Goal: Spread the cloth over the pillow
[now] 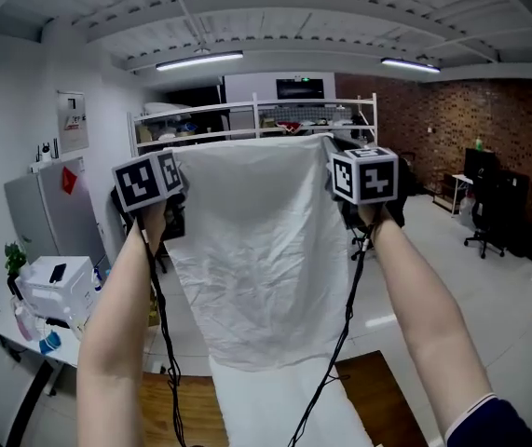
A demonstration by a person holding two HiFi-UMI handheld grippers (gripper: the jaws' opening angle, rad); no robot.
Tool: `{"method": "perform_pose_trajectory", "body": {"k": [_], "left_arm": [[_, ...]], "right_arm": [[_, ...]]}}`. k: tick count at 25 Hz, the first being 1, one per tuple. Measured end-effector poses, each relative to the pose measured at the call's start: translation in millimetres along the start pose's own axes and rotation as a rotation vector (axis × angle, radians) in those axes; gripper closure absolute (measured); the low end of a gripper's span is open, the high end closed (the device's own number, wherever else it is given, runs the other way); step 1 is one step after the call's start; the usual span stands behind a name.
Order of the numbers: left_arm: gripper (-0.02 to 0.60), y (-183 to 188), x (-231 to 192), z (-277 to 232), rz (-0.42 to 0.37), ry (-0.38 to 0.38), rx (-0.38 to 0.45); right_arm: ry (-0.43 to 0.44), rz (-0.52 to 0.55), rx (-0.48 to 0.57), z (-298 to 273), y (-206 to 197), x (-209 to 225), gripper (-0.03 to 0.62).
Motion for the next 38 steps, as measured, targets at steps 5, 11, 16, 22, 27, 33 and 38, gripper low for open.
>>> {"method": "perform_pose_trajectory", "body": {"k": [5,11,16,22,27,33,38], "left_arm": [[0.568,-1,-14,-16,0.012,0.05,0.021],[0.568,5,-31,-46,-0.004,0.08,0.035],[0.568,13,-46,-66,-0.012,0.083,0.073],[0.568,-6,-57,-74,-0.006,0.081,0.071],[0.568,-31,-57,-77,0.01,0.077,0.043],[0.568,-61,-58,-71,0.017,0.077,0.012],[0.568,-94,-52,-63,0.007,0.067,-0.04]], "right_arm": [[0.052,-0.041,0.022,-38,-15,-2,0.582],[0.061,-0.04,0.038,-78,-20,-6,0.582],[0.068,-0.047,0.058,-105,-19,-13,0.582],[0.062,-0.027,0.054,-116,-39,-20,0.582],[0.063,-0.018,0.017,-117,-65,-20,0.582],[0.07,-0.033,-0.033,-117,-97,-23,0.582],[0.069,-0.042,-0.085,-103,-132,-23,0.582]]}}
Point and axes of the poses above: the fingertips, and each gripper's own axes: z backward along the fingers, x to its right, y out of its top, the point moved 4 cm from there along z, backward along the fingers, and after that the axes turned 8 degrees about x, right-handed, at the moved point
